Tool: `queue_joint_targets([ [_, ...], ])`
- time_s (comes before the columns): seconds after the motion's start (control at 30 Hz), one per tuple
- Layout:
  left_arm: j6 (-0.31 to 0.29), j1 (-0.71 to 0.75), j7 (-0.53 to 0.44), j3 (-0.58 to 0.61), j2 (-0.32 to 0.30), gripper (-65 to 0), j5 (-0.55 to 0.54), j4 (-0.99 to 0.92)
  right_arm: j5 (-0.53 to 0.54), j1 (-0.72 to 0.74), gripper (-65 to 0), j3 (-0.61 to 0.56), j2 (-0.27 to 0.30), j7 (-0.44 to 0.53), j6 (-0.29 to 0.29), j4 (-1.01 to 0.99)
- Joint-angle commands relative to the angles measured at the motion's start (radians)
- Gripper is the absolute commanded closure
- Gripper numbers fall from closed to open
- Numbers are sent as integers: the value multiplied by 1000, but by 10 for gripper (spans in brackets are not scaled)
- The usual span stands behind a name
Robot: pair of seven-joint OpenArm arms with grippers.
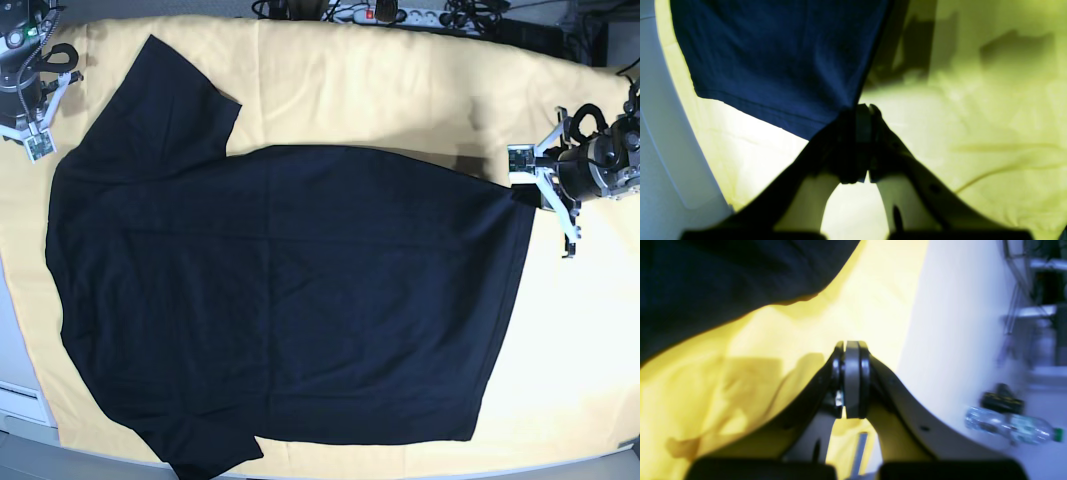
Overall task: Fold the T-shirt properly
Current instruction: 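Close the right gripper on the shoulder edge of the shirt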
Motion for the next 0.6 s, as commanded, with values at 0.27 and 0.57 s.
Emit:
queue_joint_targets([
  [0.27,8,-13,-7,-13,-22,0,-4,8,212,134,-166,17,14,64,113,-23],
  [0.57,8,-13,-7,-13,-22,0,-5,8,306,333,-300,17,17,77,301,-360],
])
